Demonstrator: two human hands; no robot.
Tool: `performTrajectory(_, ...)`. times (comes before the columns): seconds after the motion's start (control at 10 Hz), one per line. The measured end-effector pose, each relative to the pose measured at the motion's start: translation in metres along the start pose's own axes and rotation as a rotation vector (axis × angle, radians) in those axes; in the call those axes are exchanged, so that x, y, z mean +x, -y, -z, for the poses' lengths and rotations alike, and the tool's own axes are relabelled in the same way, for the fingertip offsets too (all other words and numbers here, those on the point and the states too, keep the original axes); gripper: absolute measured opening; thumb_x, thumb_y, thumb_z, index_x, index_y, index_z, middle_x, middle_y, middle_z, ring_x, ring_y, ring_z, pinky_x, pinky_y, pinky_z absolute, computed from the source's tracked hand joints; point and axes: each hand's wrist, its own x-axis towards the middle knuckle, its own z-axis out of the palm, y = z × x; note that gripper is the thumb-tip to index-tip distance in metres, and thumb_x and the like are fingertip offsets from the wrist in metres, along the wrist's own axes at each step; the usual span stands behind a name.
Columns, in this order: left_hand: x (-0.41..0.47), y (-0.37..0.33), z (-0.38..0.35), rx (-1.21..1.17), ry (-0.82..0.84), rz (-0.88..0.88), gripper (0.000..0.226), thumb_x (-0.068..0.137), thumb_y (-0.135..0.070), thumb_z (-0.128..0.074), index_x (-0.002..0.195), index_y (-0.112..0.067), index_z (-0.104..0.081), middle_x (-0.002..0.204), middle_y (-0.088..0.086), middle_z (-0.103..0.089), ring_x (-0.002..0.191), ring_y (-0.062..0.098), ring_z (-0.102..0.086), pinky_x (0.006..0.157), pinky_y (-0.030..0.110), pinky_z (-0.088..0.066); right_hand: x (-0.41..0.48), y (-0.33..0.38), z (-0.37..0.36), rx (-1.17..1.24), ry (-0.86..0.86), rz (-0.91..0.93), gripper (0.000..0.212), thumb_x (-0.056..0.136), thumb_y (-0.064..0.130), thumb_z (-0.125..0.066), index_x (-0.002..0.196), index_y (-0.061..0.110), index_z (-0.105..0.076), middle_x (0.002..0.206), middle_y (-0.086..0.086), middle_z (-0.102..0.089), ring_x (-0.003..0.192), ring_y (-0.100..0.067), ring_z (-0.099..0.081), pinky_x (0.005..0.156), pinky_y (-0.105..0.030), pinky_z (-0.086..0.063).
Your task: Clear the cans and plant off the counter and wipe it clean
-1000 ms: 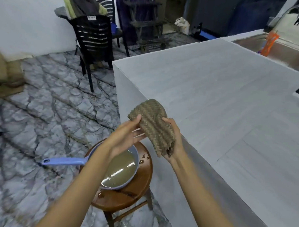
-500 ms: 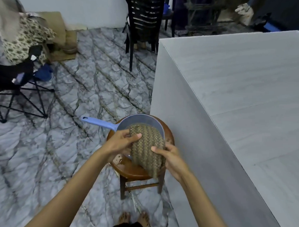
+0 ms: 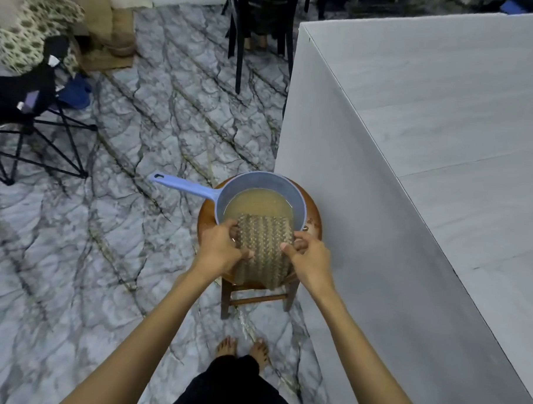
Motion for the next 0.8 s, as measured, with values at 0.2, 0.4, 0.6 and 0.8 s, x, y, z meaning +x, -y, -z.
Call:
performTrajectory(0.2, -0.003, 0.007, -0.002, 0.034, -0.101, -0.111, 0.066, 0.066, -0.014, -0.08, 0.124, -0.013, -0.049, 0.085, 0.001, -0.056, 0.079, 0.014, -0.055, 0.078, 0.023, -0.047, -0.002, -0.004, 0.0, -0.006, -0.094, 0.061, 0.033, 0.082, 0.015, -0.069, 0.112, 0.017, -0.057, 0.074, 0.005, -0.06, 0.069, -0.01, -0.058, 0.062, -0.019, -0.05)
performTrajectory(0.4, -0.009, 0.021, -0.006, 0.263, -0.072, -0.285, 0.027, 0.08, -0.024, -0.067, 0.106, -0.016, -0.065, 0.115, 0.006, -0.042, 0.11, 0.022, -0.044, 0.099, 0.035, -0.041, -0.005, -0.012, -0.003, -0.136, -0.113, 0.192, 0.018, 0.088, 0.022, -0.061, 0.102, 0.016, -0.07, 0.105, -0.002, -0.061, 0.094, -0.015, -0.059, 0.079, -0.023, -0.048)
performTrajectory(0.6, -0.01, 0.031, -0.004, 0.383, -0.062, -0.409, 0.03, 0.09, -0.03, -0.051, 0.117, -0.022, -0.062, 0.11, 0.001, -0.054, 0.108, 0.02, -0.047, 0.091, 0.036, -0.043, -0.013, -0.024, -0.002, -0.107, -0.02, 0.208, 0.031, 0.095, 0.028, -0.05, 0.123, 0.022, -0.061, 0.12, 0.001, -0.045, 0.11, -0.008, -0.045, 0.094, -0.021, -0.04)
performTrajectory(0.8, -0.032, 0.064, -0.002, 0.14, -0.26, -0.437, 0.029, 0.089, -0.029, -0.043, 0.104, -0.019, -0.065, 0.101, -0.002, -0.057, 0.094, 0.011, -0.051, 0.079, 0.028, -0.046, -0.049, -0.065, 0.018, 0.138, 0.04, 0.024, 0.03, 0.093, 0.027, -0.052, 0.123, 0.03, -0.055, 0.119, 0.005, -0.052, 0.106, -0.008, -0.052, 0.088, -0.015, -0.043)
